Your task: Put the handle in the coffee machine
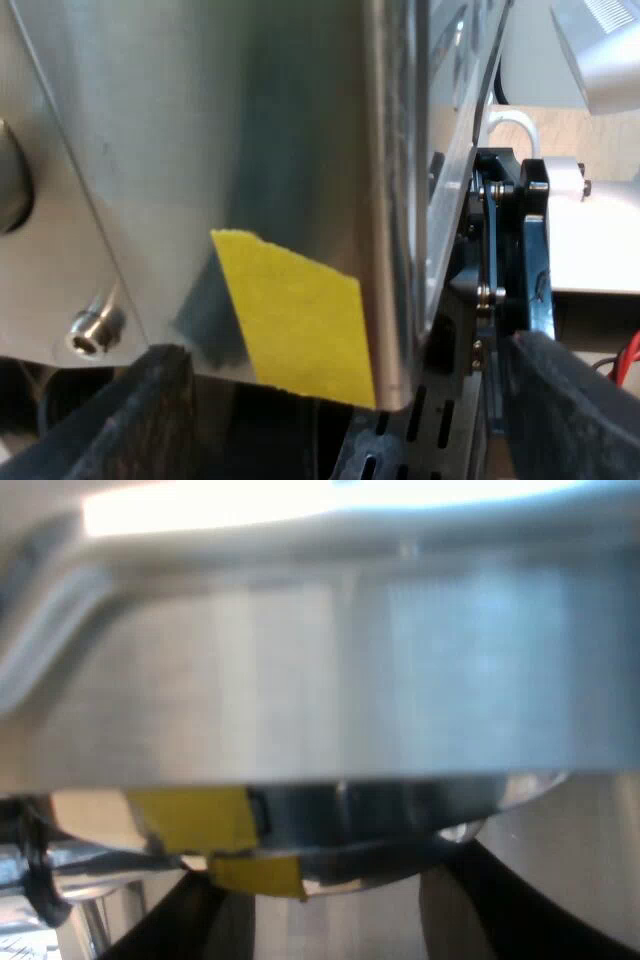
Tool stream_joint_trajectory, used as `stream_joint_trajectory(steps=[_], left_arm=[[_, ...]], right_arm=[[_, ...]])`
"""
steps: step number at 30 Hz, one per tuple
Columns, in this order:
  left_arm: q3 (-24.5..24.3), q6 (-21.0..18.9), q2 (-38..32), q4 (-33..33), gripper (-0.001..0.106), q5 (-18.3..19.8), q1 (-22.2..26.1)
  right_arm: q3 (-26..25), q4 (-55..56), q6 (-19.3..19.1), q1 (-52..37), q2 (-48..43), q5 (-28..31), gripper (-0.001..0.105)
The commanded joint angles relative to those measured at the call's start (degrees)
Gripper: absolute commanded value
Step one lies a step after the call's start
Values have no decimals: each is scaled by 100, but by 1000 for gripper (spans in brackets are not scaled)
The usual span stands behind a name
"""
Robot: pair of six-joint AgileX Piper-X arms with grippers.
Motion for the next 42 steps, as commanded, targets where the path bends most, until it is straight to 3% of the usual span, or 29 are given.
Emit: stream_joint_trajectory(steps=[1, 5, 8, 16, 29, 32, 33, 35, 36, 37, 42], left_arm=[[-23, 13, -35, -40, 66, 152, -29], [-23, 13, -51, -25, 66, 169, 12], [-23, 13, -173, -20, 66, 418, 114], [-23, 13, -585, 37, 66, 421, 623], [-67, -39, -1490, 922, 66, 341, 741], [-278, -232, -1496, 1319, 66, -118, 741], [-410, -325, -1496, 1472, 66, -446, 741], [-446, -339, -1496, 1506, 66, -582, 741], [-625, -339, -1496, 1640, 66, -929, 741], [-751, -439, -1496, 1641, 66, -1285, 741], [-978, -591, -1496, 1512, 66, -2018, 727]], right_arm=[[-117, -504, -29, -41, -182, -19, 40], [-117, -504, -29, -41, -182, -19, 40], [-117, -504, -29, -41, -182, -19, 40], [-117, -504, -29, -41, -182, -19, 40], [-117, -504, -29, -41, -182, -19, 40], [-117, -504, -29, -41, -182, -19, 40], [-117, -504, -29, -41, -182, -19, 40], [-117, -504, -29, -41, -182, -19, 40], [-117, -504, -29, -41, -182, -19, 40], [-117, -504, -29, -41, -182, -19, 40], [-117, -504, -29, -41, -182, -19, 40]])
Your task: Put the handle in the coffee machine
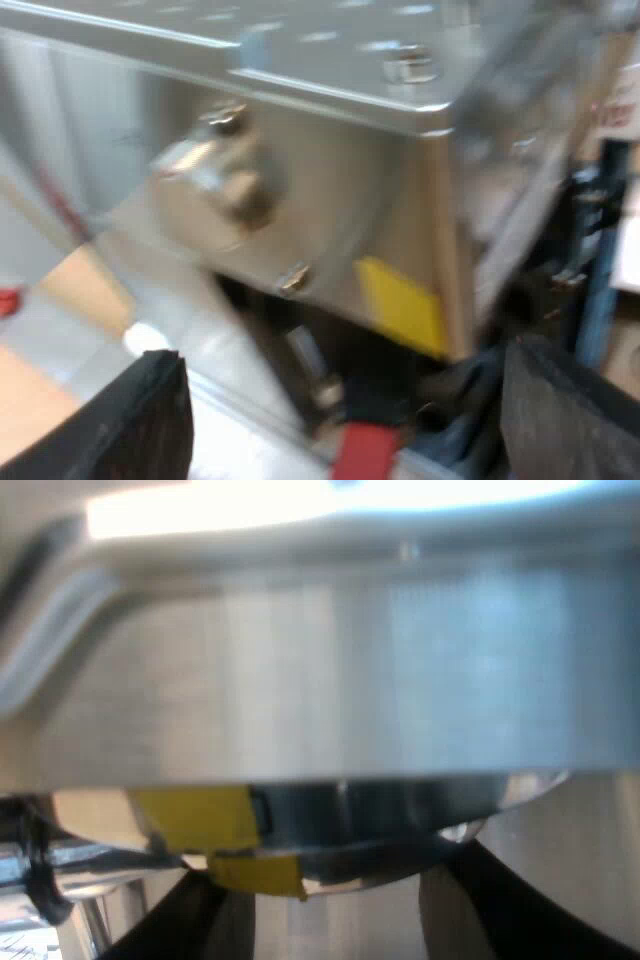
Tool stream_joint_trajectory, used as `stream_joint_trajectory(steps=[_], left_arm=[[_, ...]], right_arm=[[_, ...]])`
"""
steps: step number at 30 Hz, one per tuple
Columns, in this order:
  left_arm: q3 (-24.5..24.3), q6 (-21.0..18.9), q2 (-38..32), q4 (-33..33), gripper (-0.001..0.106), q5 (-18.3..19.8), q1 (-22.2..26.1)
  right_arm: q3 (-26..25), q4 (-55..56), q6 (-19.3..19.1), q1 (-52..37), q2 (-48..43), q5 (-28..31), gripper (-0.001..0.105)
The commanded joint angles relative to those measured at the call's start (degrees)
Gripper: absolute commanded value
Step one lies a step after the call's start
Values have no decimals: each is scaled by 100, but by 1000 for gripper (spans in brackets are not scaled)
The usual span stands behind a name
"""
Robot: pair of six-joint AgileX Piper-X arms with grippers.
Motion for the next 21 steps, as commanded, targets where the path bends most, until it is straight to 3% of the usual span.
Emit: stream_joint_trajectory(steps=[1, 3, 5, 7, 14, 17, 19, 21], left_arm=[[-114, -99, -12, -78, 66, -502, -24], [-113, -185, 27, -306, 66, -1166, -52], [-113, -184, 79, -397, 66, -1437, -70], [-113, -184, 155, -416, 62, -1517, -90], [-113, -184, 486, -550, 22, -1529, -88], [-113, -184, 578, -606, 11, -1573, -88], [-113, -170, 721, -735, 0, -1709, -111], [-113, -101, 833, -783, 0, -2041, -241]], right_arm=[[-117, -493, -25, -41, -182, -19, 40], [-117, -493, -25, -41, -182, -19, 40], [-117, -493, -25, -41, -182, -19, 40], [-117, -493, -25, -41, -182, -19, 40], [-117, -493, -25, -41, -182, -19, 40], [-117, -493, -25, -41, -182, -19, 40], [-117, -493, -25, -41, -182, -19, 40], [-117, -493, -25, -41, -182, -19, 40]])
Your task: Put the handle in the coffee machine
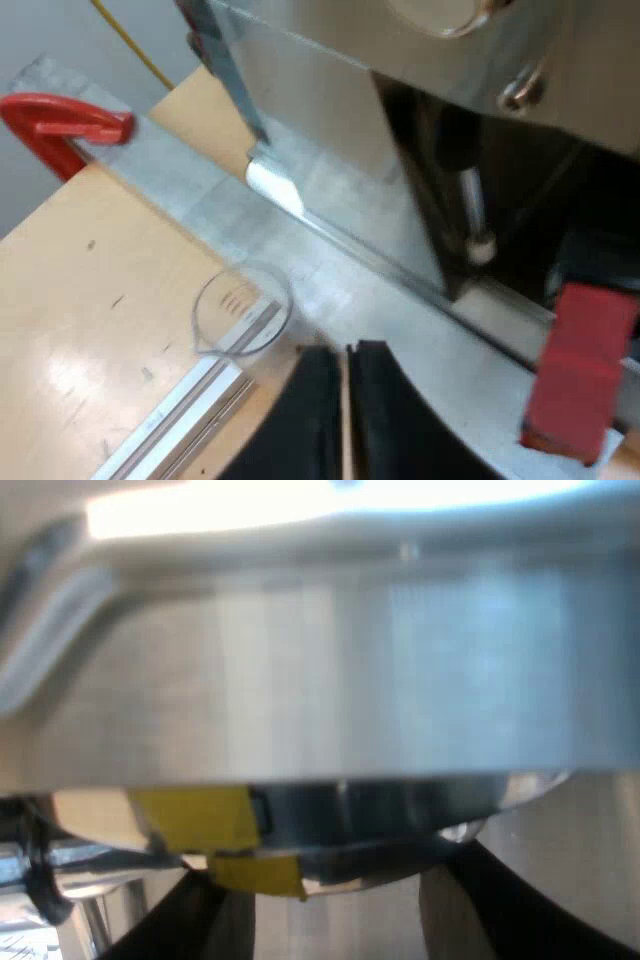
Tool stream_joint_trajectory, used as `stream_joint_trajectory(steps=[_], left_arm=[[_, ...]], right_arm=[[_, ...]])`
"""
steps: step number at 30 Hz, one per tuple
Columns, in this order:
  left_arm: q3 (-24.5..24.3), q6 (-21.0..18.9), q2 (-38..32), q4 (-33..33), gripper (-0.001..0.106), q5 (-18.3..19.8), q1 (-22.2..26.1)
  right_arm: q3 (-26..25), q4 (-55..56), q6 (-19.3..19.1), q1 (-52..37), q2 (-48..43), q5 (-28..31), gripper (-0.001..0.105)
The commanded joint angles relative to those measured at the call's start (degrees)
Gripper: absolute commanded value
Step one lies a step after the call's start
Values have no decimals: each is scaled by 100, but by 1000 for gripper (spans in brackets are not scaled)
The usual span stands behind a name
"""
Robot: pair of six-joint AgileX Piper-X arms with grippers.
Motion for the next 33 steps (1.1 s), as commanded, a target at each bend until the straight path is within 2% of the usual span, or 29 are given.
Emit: stream_joint_trajectory(steps=[1, 2, 6, 10, 11, 18, 25, 30, 33], left_arm=[[-27, 98, 167, -97, 0, -499, -226], [-27, 198, 207, -77, 0, -638, -346], [-27, 359, 289, -102, 0, -757, -641], [-27, 376, 360, -145, 0, -1458, -1144], [-27, 375, 389, -143, 0, -1526, -1243], [-27, 198, 609, -56, 0, -1555, -1383], [-27, 401, 723, 748, 0, -1378, -1367], [-27, 400, 723, 1138, 0, -1366, -1367], [-27, 400, 723, 1372, 0, -1194, -1367]], right_arm=[[-117, -493, -25, -41, -182, -19, 40], [-117, -493, -25, -41, -182, -19, 40], [-117, -493, -25, -41, -182, -19, 40], [-117, -493, -227, -41, -182, -19, 40], [-117, -493, -233, -41, -182, -19, 40], [-117, -493, -232, -41, -182, -19, 40], [-117, -493, -232, -41, -182, -19, 40], [-117, -493, -232, -41, -182, -19, 40], [-117, -493, -232, -41, -182, -97, 40]])
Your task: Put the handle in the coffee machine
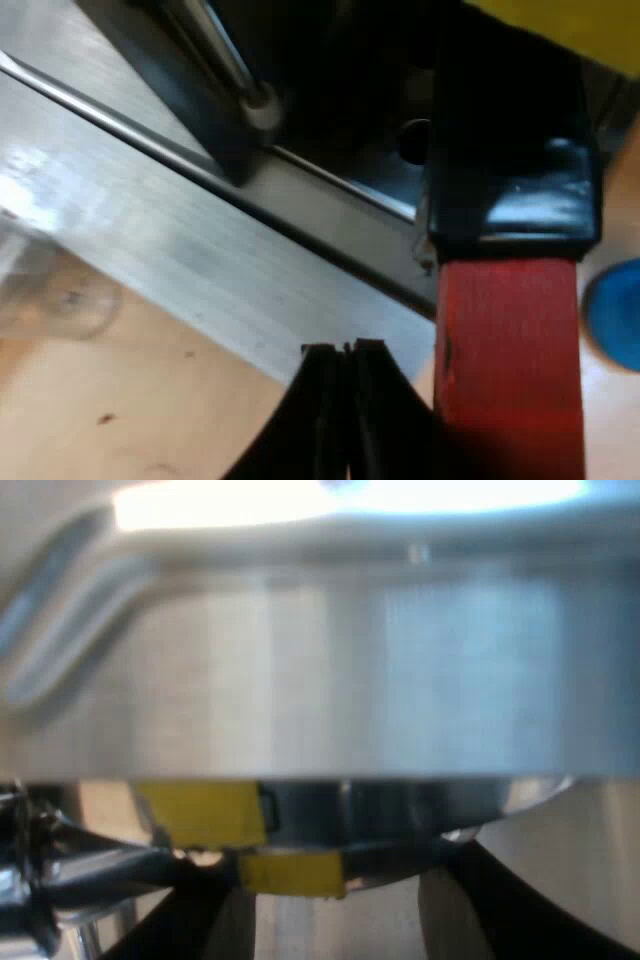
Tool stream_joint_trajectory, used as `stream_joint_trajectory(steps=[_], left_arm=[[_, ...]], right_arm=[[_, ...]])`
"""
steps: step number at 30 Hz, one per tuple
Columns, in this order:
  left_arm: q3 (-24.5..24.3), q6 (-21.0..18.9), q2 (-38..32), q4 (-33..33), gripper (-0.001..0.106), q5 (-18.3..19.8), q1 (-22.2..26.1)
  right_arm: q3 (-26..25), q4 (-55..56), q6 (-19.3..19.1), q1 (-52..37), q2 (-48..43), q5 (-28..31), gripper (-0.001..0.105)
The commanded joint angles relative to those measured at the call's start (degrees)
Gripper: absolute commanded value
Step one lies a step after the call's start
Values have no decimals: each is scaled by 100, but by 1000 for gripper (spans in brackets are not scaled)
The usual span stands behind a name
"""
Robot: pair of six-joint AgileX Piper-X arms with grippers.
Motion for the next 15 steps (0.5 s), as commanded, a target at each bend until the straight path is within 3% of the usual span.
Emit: stream_joint_trajectory(steps=[1, 10, 15], left_arm=[[-27, 13, -6, 322, 0, 220, -15], [-27, -41, -102, 928, 0, 735, -18], [-27, -494, -208, 1004, 0, 920, -18]], right_arm=[[-117, -478, -23, -41, -182, -130, 40], [-117, -478, -23, -41, -182, -129, 40], [-117, -478, -23, -41, -182, -143, 40]])
